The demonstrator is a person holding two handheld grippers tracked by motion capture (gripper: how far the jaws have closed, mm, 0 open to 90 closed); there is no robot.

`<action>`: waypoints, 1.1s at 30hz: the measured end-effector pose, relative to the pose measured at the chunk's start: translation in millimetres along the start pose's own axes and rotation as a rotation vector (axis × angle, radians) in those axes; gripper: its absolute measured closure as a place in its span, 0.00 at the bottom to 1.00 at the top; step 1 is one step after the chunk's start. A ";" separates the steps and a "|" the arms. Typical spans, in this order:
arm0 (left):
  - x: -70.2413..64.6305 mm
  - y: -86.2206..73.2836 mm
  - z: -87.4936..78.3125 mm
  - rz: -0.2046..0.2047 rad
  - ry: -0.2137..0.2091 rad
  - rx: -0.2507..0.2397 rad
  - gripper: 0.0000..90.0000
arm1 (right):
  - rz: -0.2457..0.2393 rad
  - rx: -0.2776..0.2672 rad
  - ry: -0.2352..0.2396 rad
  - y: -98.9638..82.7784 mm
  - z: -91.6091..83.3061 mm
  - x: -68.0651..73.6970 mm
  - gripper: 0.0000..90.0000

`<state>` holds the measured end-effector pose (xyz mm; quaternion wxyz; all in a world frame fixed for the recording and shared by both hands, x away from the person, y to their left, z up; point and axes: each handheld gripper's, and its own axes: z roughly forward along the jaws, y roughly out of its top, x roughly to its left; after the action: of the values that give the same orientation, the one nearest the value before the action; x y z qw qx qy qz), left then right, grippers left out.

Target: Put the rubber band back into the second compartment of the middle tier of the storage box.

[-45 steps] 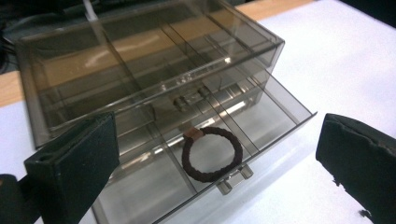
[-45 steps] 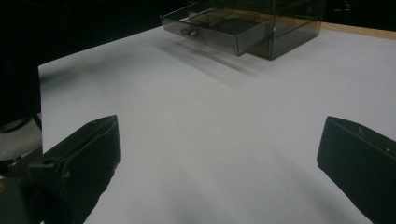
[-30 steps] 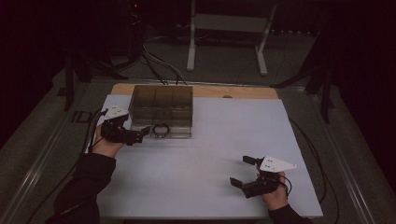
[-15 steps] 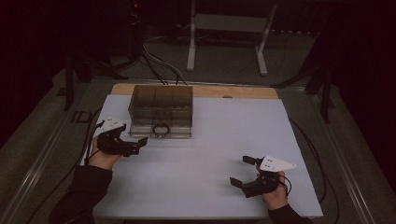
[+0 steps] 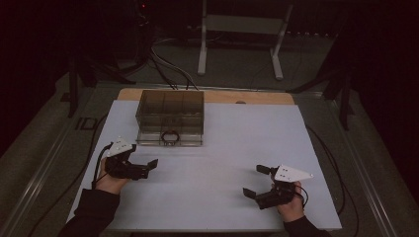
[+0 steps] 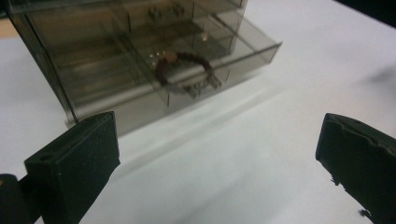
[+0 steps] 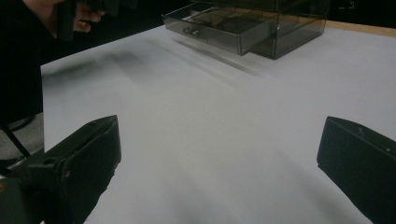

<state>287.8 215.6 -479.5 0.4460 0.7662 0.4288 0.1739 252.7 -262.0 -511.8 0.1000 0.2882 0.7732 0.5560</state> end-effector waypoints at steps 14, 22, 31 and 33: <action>-6.6 -39.2 -6.3 0.012 -0.012 -0.007 0.00 | -0.006 0.001 -0.001 0.1 -0.1 0.6 0.00; -9.0 -51.9 -12.0 0.011 -0.014 -0.019 0.00 | -0.007 0.005 0.000 0.0 0.2 0.4 0.00; -10.3 -60.0 -9.2 0.022 -0.021 -0.011 0.00 | -0.007 0.010 0.008 -0.2 1.4 0.7 0.00; -10.1 -60.4 -8.8 0.022 -0.022 -0.008 0.00 | -0.007 0.013 0.009 -0.2 1.6 0.8 0.00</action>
<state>246.0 226.2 -523.8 0.4518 0.7709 0.4149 0.1719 252.7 -260.4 -512.5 0.0967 0.2836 0.7782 0.5520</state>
